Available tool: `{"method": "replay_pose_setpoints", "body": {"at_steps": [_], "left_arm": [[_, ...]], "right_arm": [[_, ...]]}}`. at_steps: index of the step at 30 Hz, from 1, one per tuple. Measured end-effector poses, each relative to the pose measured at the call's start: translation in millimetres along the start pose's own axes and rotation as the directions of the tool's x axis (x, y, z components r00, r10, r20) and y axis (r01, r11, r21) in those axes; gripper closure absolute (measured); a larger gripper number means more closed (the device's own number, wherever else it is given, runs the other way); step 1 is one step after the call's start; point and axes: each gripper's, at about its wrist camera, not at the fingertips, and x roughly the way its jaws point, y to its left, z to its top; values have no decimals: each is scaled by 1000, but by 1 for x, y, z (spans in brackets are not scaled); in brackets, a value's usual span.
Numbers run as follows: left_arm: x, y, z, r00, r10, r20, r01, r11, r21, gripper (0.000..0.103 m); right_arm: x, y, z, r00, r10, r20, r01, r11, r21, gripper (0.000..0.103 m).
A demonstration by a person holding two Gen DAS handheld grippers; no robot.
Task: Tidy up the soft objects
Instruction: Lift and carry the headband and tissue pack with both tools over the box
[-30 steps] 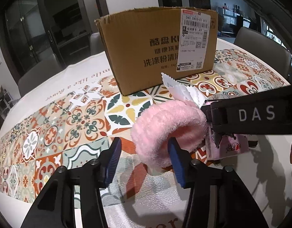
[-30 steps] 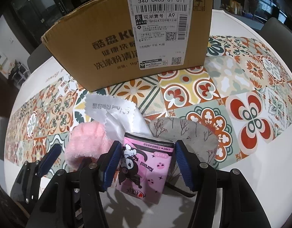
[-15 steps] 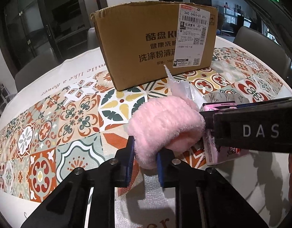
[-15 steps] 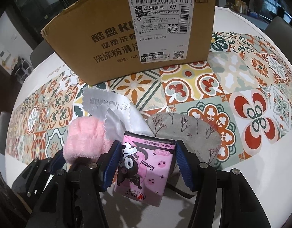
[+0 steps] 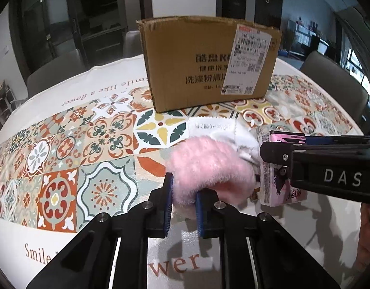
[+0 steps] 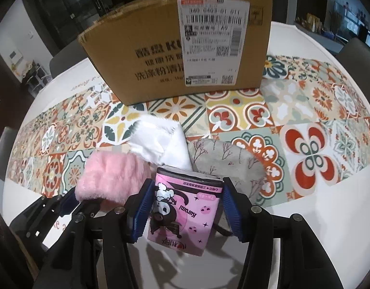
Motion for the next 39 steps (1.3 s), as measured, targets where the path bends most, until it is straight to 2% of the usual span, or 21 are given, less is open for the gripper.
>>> {"method": "replay_pose_setpoints", "body": {"at_steps": [11, 20, 39], "left_arm": [[-40, 2, 14, 997, 20, 71, -15, 997, -78, 86], [-79, -2, 31, 987, 53, 155, -35, 993, -114, 86], [-140, -25, 82, 944, 113, 309, -81, 990, -114, 86]], "right_arm": [[-42, 0, 3, 994, 14, 107, -8, 999, -53, 46], [-81, 1, 7, 977, 44, 208, -26, 996, -91, 46], [-157, -11, 28, 897, 116, 426, -58, 987, -148, 46]]}}
